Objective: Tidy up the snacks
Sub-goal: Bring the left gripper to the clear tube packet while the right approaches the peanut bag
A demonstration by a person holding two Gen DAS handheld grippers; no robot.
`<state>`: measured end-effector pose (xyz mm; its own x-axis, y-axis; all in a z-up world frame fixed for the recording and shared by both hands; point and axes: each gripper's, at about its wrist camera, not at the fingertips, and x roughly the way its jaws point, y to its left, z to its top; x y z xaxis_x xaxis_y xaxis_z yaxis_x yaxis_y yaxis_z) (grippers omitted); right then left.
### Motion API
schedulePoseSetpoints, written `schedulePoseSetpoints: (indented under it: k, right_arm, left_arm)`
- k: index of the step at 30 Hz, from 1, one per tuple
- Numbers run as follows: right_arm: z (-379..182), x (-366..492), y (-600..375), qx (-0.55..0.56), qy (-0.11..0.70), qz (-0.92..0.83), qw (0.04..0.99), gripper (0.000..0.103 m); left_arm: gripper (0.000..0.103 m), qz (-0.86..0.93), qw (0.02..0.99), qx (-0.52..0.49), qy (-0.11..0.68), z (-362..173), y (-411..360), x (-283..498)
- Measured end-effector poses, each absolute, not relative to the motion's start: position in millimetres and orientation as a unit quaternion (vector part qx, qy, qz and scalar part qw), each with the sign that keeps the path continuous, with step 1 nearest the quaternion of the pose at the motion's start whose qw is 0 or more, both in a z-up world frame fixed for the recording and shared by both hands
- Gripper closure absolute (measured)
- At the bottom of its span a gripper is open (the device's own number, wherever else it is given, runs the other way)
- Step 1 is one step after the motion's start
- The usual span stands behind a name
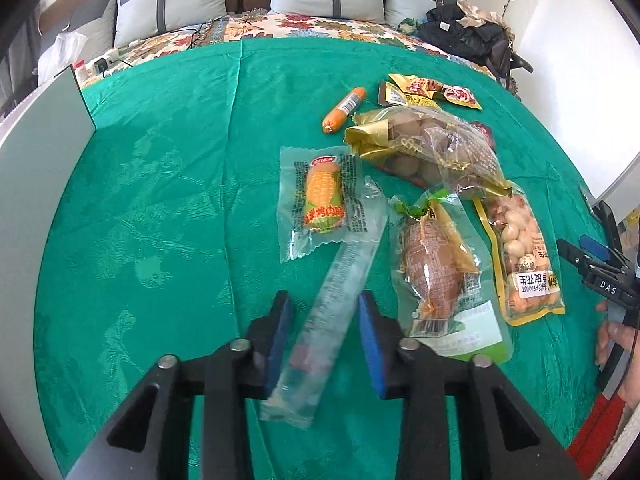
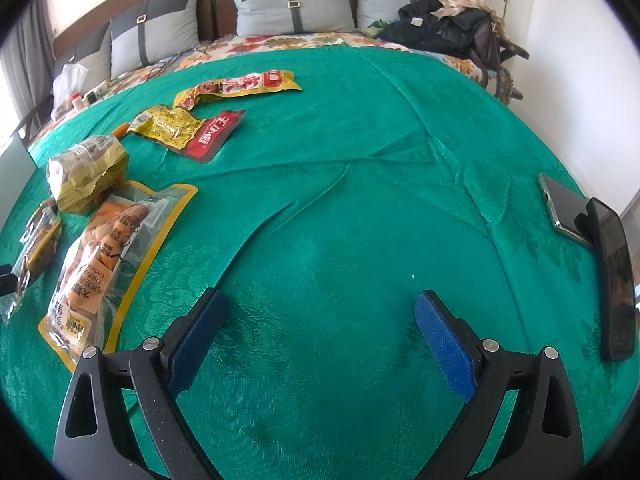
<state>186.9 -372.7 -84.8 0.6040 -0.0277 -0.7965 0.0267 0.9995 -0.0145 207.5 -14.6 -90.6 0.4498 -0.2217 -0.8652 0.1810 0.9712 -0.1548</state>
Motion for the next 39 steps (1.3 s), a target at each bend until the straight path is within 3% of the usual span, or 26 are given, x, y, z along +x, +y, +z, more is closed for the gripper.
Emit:
schedulePoseSetpoints:
  k: [2, 11, 12, 14, 15, 16, 17, 19, 26, 39]
  right_arm:
    - [-84.5, 187.0, -372.6, -0.001, 0.445, -0.015, 0.895, 0.005]
    - [-84.1, 187.1, -372.5, 0.0, 0.445, -0.015, 0.895, 0.005]
    - [-84.2, 187.0, -372.6, 0.0, 0.445, -0.015, 0.895, 0.005]
    - [-83.9, 187.1, -372.4, 0.0, 0.445, -0.015, 0.895, 0.005]
    - [-83.6, 187.2, -372.2, 0.0, 0.445, -0.015, 0.895, 0.005]
    - [-83.6, 187.2, -372.2, 0.0, 0.445, -0.015, 0.895, 0.005]
    - [-83.8, 187.2, -372.3, 0.0, 0.445, -0.015, 0.895, 0.005]
    - [-83.3, 187.2, -372.2, 0.0, 0.445, -0.015, 0.895, 0.005]
    - [-84.0, 187.4, -372.6, 0.001, 0.445, -0.014, 0.895, 0.005]
    - [-83.8, 187.5, -372.8, 0.002, 0.445, -0.014, 0.895, 0.005]
  left_arm:
    - [0.084, -0.113, 0.851, -0.016, 0.513, -90.7, -16.8, 200.8]
    - [0.084, -0.031, 0.859, -0.006, 0.51, -89.9, 40.8, 120.2]
    - [0.08, -0.029, 0.86, -0.016, 0.509, -91.6, 49.2, 119.0]
    - [0.057, -0.044, 0.859, -0.039, 0.508, -93.6, 57.7, 122.1]
    - [0.024, -0.044, 0.854, -0.037, 0.517, -96.3, 57.8, 126.8]
    - [0.009, -0.039, 0.851, -0.026, 0.523, -99.7, 56.0, 132.1]
    - [0.009, -0.033, 0.853, -0.012, 0.521, -103.5, 54.8, 135.8]
    - [0.0, -0.017, 0.862, 0.012, 0.507, -107.7, 56.2, 140.0]
    - [0.0, 0.029, 0.886, -0.022, 0.462, -111.9, 87.3, 141.4]
    - [0.0, 0.032, 0.887, -0.021, 0.461, -111.2, 87.5, 145.9]
